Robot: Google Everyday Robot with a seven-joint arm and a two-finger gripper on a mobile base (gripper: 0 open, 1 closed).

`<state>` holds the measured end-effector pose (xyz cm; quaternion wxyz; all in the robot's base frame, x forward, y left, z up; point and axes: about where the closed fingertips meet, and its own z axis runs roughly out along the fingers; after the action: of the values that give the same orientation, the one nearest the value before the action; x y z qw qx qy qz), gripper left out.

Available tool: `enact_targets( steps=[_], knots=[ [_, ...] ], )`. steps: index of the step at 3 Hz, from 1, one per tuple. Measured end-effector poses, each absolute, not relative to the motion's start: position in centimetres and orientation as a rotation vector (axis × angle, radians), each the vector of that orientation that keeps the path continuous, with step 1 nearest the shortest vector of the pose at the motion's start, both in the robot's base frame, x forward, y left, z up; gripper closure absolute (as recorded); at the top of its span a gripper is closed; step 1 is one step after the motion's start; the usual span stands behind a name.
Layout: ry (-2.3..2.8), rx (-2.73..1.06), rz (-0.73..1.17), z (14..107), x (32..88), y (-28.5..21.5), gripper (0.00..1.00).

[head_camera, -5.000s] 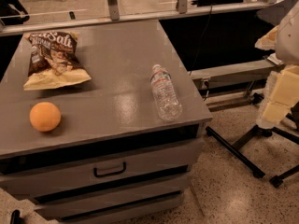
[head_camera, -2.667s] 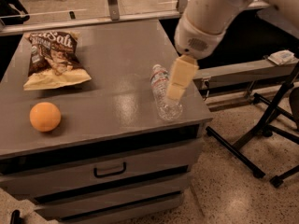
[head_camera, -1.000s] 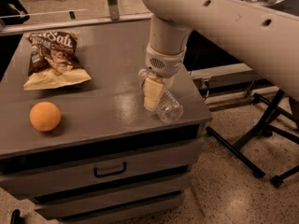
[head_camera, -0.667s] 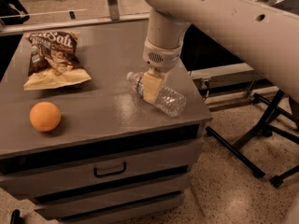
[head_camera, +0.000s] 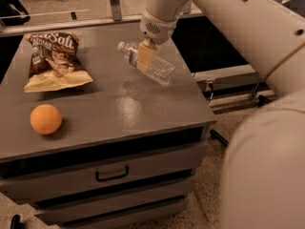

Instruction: Move water bottle near brown chip bag

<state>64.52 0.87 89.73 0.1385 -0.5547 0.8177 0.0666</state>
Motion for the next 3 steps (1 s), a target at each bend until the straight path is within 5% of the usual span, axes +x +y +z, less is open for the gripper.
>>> enact_targets(
  steps=[3],
  knots=[
    [2.366,-1.466,0.446,89.6,69.9,9.1,1.0]
  ],
)
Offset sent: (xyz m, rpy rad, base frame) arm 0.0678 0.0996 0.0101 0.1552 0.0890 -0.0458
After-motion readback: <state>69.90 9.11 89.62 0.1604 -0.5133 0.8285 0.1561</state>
